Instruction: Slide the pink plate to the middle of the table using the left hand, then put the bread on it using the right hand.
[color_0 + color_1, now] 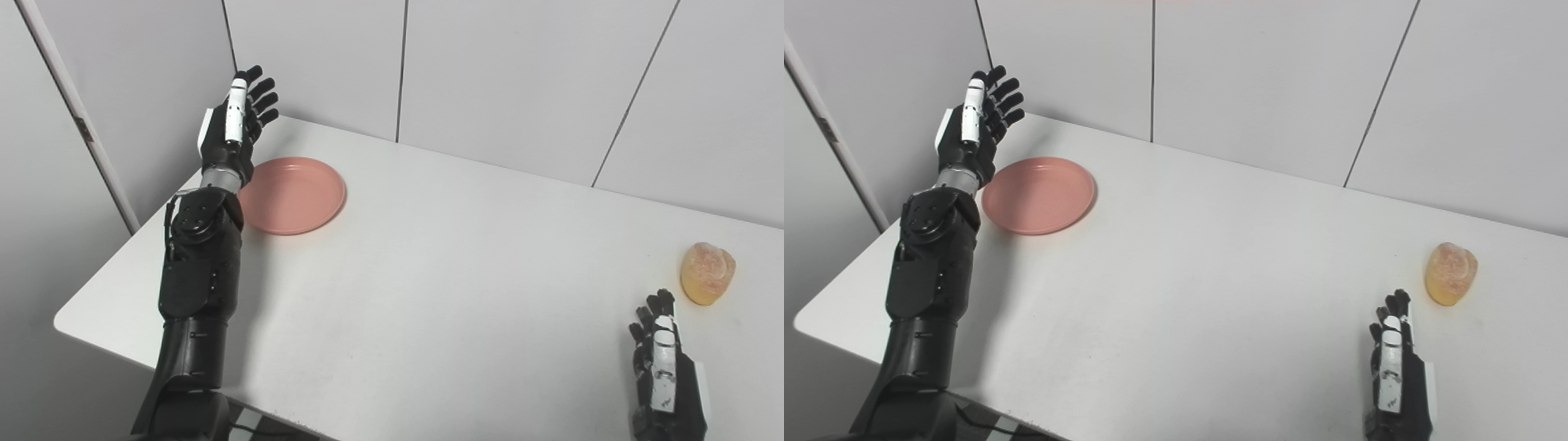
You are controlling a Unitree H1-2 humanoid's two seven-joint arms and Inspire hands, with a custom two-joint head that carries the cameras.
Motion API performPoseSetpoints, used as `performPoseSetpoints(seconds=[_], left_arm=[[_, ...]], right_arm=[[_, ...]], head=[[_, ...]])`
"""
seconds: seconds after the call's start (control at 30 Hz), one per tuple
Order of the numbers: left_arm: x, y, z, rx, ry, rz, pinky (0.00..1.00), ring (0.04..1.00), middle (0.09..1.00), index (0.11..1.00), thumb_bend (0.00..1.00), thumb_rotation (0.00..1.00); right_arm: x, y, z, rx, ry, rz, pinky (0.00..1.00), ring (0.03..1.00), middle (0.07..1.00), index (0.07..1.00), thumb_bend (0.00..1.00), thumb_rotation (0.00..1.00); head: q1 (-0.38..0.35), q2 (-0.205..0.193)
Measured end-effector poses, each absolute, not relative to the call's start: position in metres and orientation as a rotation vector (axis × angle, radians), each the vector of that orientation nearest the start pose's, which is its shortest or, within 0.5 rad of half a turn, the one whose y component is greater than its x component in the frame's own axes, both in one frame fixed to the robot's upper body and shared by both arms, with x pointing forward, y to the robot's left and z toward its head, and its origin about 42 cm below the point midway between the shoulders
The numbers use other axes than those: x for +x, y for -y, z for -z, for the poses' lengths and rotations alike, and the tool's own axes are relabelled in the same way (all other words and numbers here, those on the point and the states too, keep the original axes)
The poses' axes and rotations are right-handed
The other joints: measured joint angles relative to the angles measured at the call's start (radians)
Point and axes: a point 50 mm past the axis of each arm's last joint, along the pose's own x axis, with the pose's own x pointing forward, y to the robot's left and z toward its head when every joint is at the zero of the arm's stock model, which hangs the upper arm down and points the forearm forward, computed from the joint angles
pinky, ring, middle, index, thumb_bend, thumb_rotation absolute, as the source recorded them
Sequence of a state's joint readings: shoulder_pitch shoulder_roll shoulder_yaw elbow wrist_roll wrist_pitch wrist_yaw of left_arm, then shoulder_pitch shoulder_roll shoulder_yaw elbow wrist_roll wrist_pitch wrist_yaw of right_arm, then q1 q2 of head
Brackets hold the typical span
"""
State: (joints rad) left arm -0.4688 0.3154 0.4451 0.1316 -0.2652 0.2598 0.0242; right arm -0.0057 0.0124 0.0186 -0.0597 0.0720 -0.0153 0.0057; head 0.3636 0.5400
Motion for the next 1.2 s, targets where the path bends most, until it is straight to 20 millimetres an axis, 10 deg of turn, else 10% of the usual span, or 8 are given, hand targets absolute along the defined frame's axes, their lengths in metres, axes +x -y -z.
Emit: performPoseSetpoints(seconds=[1.2], left_arm=[[0.392, -0.469, -0.214, -0.199, 0.113, -0.485, 0.86, 0.852, 0.855, 0.847, 0.36, 1.00]], right_arm=[[0.284, 0.204, -0.115, 0.074, 0.081, -0.025, 1.00, 1.000, 1.000, 1.000, 0.18, 1.00]], head=[[0.009, 0.008]])
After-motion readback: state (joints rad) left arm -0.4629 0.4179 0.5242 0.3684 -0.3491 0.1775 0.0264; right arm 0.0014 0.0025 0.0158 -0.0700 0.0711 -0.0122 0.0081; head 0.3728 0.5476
